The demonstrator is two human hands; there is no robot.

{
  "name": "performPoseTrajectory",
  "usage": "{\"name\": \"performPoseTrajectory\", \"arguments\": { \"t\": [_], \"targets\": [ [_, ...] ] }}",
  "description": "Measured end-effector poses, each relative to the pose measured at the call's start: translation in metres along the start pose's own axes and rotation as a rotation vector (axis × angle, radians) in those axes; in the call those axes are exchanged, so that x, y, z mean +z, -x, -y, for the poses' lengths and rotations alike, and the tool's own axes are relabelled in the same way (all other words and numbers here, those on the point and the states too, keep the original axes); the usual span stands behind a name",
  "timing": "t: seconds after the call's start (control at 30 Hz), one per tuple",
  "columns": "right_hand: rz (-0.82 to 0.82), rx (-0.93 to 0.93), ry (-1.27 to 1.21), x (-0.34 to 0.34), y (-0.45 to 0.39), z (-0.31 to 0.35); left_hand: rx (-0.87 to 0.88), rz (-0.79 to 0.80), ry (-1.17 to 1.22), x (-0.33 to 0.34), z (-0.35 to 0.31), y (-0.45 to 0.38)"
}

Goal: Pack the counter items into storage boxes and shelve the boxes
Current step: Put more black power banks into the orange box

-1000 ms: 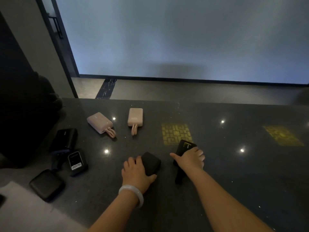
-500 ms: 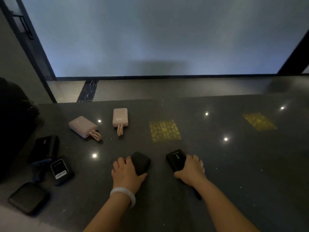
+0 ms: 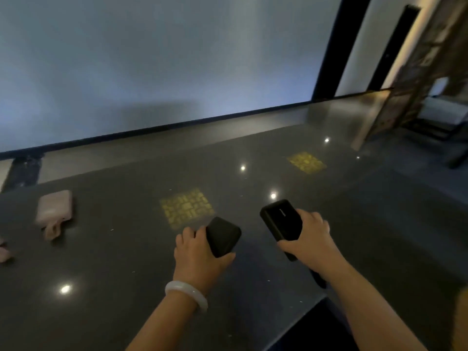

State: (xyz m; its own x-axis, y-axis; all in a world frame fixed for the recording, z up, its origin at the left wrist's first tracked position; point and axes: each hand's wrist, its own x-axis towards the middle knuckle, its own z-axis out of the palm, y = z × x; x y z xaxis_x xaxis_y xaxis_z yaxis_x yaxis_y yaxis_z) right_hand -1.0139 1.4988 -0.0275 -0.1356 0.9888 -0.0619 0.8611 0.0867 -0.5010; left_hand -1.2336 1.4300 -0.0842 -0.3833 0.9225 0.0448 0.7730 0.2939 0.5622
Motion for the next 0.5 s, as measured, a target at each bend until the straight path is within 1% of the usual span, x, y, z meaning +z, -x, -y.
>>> {"name": "performPoseTrajectory", "arguments": {
  "t": [0.17,0.3,0.4,0.5],
  "targets": [
    [-0.164,0.083,0.007,-0.092,0.031,-0.101,0.195,0.062,0.07,0.049,-0.11,0.015],
    [-0.291,0.135,0.046,-0.151,0.064,-0.181,0.376,0.094,0.131,0.087,-0.187,0.034],
    [-0.344,0.184,0.058,-0.185,0.088,-0.236,0.488,0.102,0.158,0.113,-0.236,0.049],
    [-0.354,0.258,0.077,-0.207,0.111,-0.285,0.561,0.129,0.173,0.137,-0.279,0.066]
  ]
}}
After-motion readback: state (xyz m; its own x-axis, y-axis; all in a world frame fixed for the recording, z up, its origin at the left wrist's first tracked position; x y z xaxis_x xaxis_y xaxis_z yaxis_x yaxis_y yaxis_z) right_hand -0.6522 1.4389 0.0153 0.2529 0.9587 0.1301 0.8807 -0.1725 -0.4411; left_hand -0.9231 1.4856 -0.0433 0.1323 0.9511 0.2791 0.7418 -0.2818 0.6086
